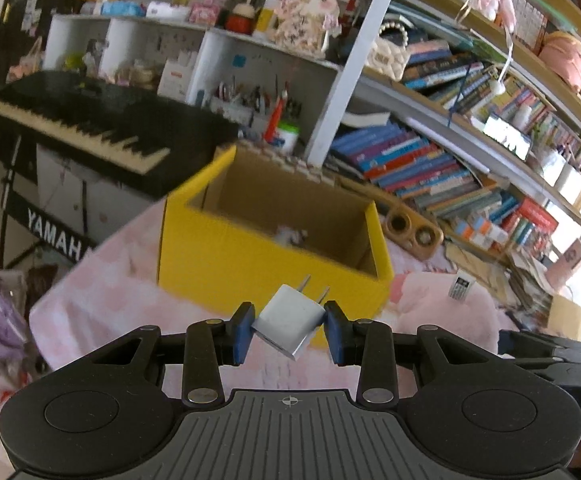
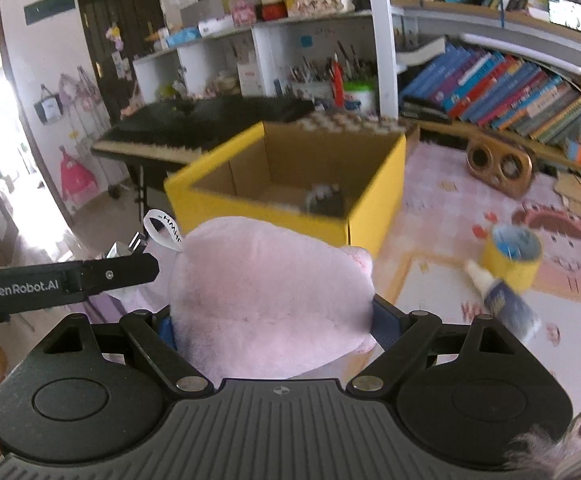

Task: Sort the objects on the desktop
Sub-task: 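Lower the plug adapter into the yellow box with left tool while right tool lowers the plush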

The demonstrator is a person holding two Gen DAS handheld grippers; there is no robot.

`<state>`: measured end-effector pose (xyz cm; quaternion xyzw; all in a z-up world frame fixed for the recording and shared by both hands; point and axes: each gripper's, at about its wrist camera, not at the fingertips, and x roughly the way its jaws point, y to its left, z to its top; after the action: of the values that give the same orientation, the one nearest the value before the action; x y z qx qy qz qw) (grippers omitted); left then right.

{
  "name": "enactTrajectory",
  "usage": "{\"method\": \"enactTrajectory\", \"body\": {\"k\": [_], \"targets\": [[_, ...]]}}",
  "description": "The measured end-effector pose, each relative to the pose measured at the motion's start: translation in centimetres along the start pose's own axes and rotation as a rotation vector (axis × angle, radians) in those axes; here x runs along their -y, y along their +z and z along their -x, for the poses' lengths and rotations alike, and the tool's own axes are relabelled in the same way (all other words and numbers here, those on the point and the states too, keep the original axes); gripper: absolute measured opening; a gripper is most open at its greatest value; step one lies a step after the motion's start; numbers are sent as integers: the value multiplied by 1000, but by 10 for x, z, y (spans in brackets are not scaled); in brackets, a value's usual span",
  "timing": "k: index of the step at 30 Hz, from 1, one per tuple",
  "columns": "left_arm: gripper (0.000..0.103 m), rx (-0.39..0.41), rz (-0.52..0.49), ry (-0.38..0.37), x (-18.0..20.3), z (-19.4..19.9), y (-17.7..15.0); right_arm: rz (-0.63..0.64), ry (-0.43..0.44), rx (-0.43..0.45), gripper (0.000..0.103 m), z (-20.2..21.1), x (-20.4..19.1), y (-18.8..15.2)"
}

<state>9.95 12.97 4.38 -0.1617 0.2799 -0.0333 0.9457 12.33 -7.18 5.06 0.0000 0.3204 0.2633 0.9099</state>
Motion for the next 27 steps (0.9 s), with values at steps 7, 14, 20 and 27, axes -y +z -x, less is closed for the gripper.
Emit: {"method": "enactTrajectory", "body": {"k": [7,14,20,27], "targets": [[36,54,-24,35,4,-23,38,21,47,63,87,-21,14,49],[36,69,-55,73,5,-57,69,114,56,99,87,-52,24,88],[36,50,-81,91,3,-93,93,216,40,61,87,-92,36,106],[36,-35,-131,136,0,-142,95,402,59,-53,87,-146,34,114]]}}
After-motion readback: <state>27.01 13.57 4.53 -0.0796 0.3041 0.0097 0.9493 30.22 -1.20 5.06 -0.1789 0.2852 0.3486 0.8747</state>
